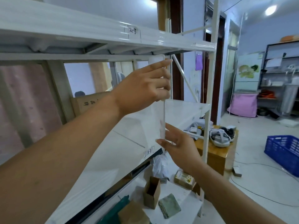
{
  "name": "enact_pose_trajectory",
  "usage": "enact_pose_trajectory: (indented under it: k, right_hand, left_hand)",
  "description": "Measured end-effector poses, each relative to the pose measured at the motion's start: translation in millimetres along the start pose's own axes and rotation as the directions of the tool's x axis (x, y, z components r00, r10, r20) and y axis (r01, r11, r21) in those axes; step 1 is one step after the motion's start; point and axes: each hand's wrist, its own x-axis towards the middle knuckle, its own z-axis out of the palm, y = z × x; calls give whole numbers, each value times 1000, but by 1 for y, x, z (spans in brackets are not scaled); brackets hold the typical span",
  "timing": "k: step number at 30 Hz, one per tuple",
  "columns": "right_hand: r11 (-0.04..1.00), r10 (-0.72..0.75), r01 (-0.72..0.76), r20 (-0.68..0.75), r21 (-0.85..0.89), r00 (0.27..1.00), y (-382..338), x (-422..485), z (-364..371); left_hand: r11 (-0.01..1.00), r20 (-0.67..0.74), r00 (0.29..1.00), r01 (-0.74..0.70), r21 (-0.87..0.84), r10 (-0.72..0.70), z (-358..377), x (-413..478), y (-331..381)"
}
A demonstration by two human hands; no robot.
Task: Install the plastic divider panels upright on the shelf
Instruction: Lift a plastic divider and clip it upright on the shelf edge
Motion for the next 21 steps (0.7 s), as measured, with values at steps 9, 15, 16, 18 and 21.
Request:
enact_pose_trajectory:
  k: [9,15,16,18,21]
  right_hand:
    - [999,-8,6,-27,-52,1000,49,50,-81]
    - [995,-6,-4,-100,-95,995,93,85,-119]
    - [994,-8,-4,-117,-107,993,101,92,-124]
    - [990,-14,-7,-146,-140,989,117,108,-134]
    - [987,-19,-6,-153,-163,988,139,135,-150]
  left_hand:
    - [998,-41,997,56,-36,-58,81,63,8]
    - [992,-108,991,67,-107,-79,146,93,26]
    - [992,-119,990,60,-112,-73,158,97,27]
    - [992,-147,988,39,-117,-56,183,106,27]
    - [994,-144,989,-8,-107,-8,220,115,23]
